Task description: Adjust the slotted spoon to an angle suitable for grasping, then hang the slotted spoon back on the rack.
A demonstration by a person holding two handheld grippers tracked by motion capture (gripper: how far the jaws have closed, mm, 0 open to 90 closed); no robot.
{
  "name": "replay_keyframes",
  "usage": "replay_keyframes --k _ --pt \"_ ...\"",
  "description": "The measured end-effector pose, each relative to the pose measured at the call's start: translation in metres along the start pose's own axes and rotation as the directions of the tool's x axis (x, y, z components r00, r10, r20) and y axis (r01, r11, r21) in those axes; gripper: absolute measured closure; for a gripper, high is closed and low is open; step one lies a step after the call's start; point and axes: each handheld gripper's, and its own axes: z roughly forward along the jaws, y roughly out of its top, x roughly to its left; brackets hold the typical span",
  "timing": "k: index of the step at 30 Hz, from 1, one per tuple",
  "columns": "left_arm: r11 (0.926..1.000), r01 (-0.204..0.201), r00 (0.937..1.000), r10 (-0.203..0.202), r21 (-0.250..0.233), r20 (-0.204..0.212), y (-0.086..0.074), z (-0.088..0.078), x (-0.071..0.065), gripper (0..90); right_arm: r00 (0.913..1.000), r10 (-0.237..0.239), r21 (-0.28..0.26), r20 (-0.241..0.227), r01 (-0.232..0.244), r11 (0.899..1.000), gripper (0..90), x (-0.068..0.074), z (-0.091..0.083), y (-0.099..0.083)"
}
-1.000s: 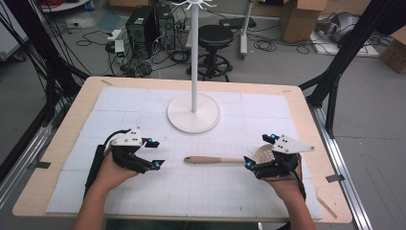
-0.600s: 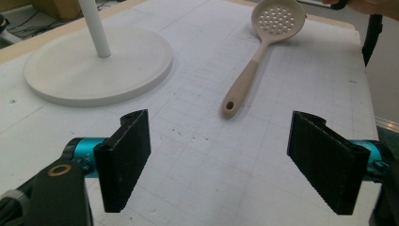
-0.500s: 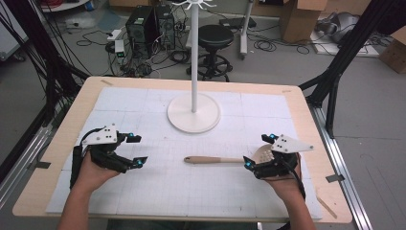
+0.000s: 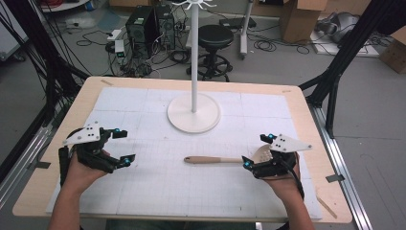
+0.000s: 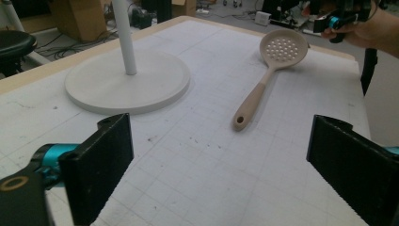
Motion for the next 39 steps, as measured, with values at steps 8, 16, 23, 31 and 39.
replay_keyframes --k 8,16,23,31,39 --pt "0.9995 -0.001 1.0 0.002 -0.031 0.007 0.0 -0.005 0.001 3.8 1.0 0.006 0.0 0.0 -0.006 1.0 0.4 -0.001 0.0 0.0" --pt "0.9995 -0.001 1.0 0.001 -0.031 -0.008 0.0 -0.008 0.003 2.1 1.0 0.004 -0.002 -0.006 -0.004 1.0 0.4 -0.001 0.001 0.0" --pt "0.9994 0.015 0.9998 -0.016 -0.03 -0.015 -0.005 -0.009 0.006 2.1 0.9999 -0.007 0.01 -0.013 0.007 1.0 0.4 0.002 0.004 0.003" --pt "0.9985 0.034 0.9984 -0.035 -0.043 -0.043 -0.011 -0.016 0.01 2.1 0.9978 -0.047 0.068 -0.046 0.05 0.996 0.4 0.003 0.02 0.016" --pt "0.9986 0.021 0.9991 -0.023 -0.049 -0.035 -0.01 -0.016 0.009 2.1 0.9922 -0.07 0.155 -0.102 0.086 0.984 0.4 0.006 0.05 0.023"
